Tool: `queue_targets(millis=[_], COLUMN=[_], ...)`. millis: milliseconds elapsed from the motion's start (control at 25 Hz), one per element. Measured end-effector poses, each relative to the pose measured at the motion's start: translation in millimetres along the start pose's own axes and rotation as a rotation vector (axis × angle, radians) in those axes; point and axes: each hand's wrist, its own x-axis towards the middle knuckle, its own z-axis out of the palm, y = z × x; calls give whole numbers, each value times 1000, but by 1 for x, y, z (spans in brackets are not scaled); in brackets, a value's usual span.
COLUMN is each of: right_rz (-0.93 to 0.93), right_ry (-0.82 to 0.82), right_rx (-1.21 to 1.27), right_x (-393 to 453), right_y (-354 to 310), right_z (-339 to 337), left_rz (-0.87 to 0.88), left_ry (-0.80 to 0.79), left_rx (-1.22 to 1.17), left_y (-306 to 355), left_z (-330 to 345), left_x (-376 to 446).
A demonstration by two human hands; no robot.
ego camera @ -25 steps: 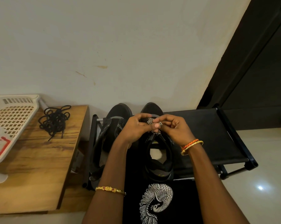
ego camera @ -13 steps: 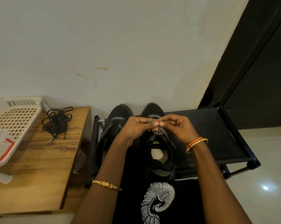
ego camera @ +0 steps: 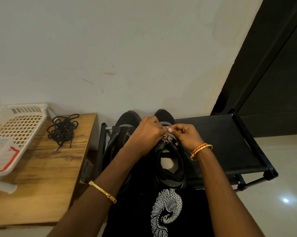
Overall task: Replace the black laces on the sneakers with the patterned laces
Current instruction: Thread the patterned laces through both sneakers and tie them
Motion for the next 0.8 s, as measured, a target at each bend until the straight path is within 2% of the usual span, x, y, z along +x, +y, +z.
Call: queue_targets(millis=[120, 200, 280, 320, 400, 440, 480, 680, 800], right_rz=[7, 8, 6, -1, -31, -49, -66, -65, -96], right_ry=[16, 43, 112, 150, 192, 185, 160, -8, -49], right_rx=[-35, 25, 38, 25, 23, 13, -15, -270, -275], right_x=[-1, -2, -3, -5, -11, -14, -18, -23, -20], right_y=[-1, -3, -5, -6, -8, -7, -6, 0, -2], right_z=[1, 0, -3, -5, -7, -7, -6, 2, 1], left_rz=[10, -171, -491, -654, -941, -1072, -1172, -1394, -1412], left_ry=[17, -50, -261, -371, -385, -355, -352, -378, -425], left_rx=[213, 137, -143, -366, -935, -1128, -1224, -1305, -1276], left_y=[9, 17, 21, 21, 22, 24, 24, 20, 14], left_z=[-5, -11, -15, -17, -19, -18, -17, -6, -9], left_x=[-6, -6, -1, 1, 4, 5, 5, 4, 6])
